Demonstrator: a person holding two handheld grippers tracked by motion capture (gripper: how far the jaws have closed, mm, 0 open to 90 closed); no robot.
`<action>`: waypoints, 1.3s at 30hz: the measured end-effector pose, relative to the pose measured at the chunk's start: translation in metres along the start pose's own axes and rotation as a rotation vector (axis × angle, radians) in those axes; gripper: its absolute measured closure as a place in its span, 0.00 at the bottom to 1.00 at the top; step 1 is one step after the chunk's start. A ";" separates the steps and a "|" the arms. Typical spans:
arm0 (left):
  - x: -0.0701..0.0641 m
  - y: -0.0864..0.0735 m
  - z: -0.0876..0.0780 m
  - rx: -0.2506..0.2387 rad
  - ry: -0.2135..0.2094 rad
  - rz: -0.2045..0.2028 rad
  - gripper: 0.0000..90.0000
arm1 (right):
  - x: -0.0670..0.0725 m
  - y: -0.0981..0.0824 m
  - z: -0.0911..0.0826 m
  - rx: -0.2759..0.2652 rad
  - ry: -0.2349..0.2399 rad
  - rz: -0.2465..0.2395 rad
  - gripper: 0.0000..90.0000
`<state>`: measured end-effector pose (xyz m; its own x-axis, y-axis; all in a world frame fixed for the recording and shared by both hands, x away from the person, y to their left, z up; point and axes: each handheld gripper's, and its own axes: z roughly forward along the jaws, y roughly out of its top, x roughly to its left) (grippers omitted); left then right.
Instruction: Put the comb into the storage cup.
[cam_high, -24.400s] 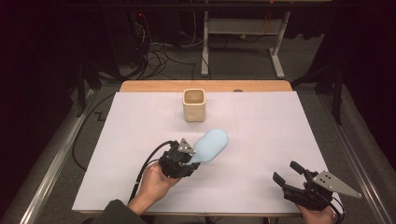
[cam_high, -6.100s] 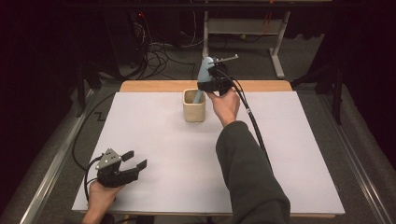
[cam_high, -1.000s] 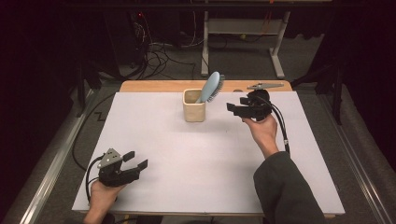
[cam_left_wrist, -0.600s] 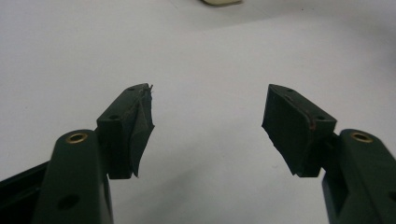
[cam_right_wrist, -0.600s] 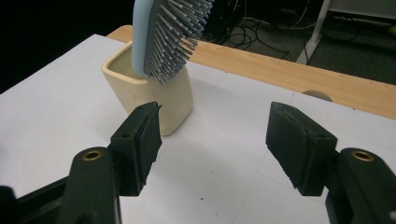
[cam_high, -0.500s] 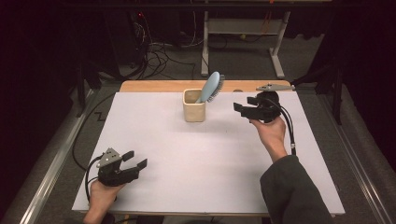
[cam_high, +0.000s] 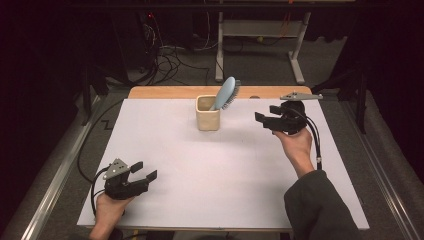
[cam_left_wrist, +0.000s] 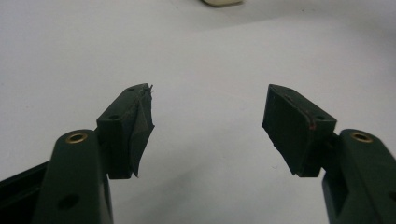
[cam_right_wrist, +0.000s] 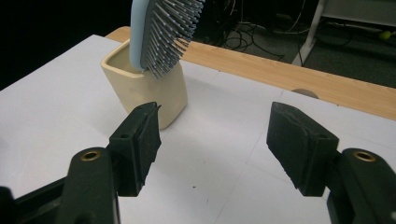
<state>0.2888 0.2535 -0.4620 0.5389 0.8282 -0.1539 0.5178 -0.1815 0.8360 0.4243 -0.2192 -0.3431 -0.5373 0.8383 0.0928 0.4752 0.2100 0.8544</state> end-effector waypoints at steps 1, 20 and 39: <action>0.000 0.000 0.000 0.000 0.000 -0.001 0.38 | 0.000 -0.001 -0.001 -0.004 0.000 -0.002 0.39; 0.000 0.000 0.000 -0.001 0.007 0.002 0.37 | -0.016 -0.019 -0.021 -0.014 -0.032 0.010 0.39; 0.000 0.000 -0.001 -0.006 0.008 0.000 0.37 | -0.020 -0.026 -0.037 -0.040 -0.043 0.005 0.39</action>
<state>0.2876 0.2542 -0.4615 0.5336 0.8324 -0.1498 0.5137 -0.1783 0.8392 0.3971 -0.2596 -0.3481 -0.5042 0.8603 0.0759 0.4488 0.1859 0.8741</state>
